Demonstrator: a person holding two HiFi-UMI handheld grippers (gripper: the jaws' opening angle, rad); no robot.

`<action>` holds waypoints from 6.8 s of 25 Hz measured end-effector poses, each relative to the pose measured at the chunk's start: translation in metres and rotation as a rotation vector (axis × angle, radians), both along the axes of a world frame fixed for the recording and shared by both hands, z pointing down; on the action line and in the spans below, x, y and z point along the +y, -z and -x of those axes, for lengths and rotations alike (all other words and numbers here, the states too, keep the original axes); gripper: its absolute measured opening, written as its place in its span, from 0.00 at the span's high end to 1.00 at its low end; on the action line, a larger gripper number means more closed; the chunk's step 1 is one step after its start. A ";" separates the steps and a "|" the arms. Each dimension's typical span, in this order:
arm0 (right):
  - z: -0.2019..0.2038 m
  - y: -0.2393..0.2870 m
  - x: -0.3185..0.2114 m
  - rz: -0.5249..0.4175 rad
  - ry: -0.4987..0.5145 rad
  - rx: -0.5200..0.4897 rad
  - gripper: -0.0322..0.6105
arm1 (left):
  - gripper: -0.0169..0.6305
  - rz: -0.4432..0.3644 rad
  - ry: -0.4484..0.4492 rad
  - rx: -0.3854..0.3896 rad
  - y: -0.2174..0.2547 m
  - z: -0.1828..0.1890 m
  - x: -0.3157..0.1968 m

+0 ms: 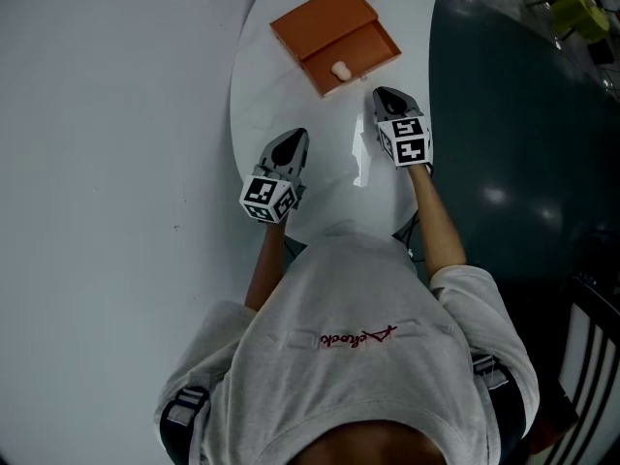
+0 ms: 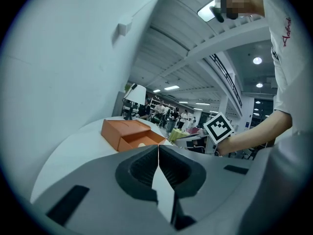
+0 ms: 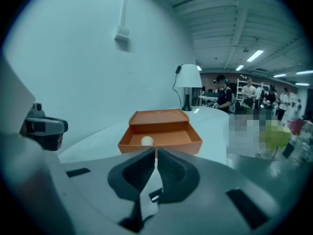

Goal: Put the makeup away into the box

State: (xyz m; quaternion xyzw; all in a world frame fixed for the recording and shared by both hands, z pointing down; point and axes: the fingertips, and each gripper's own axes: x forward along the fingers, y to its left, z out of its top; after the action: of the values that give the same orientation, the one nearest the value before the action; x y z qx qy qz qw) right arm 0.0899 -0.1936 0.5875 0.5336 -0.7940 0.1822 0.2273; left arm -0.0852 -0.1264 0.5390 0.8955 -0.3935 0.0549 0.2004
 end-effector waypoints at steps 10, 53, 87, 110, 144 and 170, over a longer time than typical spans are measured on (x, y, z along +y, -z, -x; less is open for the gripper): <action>-0.068 -0.035 0.077 0.095 -0.186 -0.029 0.90 | 0.95 0.028 -0.179 0.015 -0.017 -0.080 0.014; -0.032 -0.101 0.092 0.259 -0.048 0.064 0.60 | 0.95 0.107 -0.155 0.003 -0.052 -0.071 0.013; 0.010 0.019 -0.042 -0.001 0.096 0.052 0.60 | 0.95 -0.022 0.094 0.006 0.008 0.022 -0.028; 0.029 -0.001 -0.143 0.017 0.277 0.176 0.60 | 0.95 0.078 0.150 0.000 -0.035 0.043 -0.040; 0.047 -0.099 -0.125 0.287 0.893 0.549 0.56 | 0.95 0.129 0.219 -0.002 -0.059 0.073 -0.039; -0.018 0.031 -0.078 -0.037 0.138 0.013 0.91 | 0.95 -0.001 0.112 -0.011 -0.003 0.038 -0.024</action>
State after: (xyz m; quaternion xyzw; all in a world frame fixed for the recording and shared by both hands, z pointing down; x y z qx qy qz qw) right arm 0.1075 -0.2714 0.5563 0.4830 -0.8305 0.1481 0.2346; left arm -0.1232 -0.1507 0.5416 0.8718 -0.4442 0.0483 0.2007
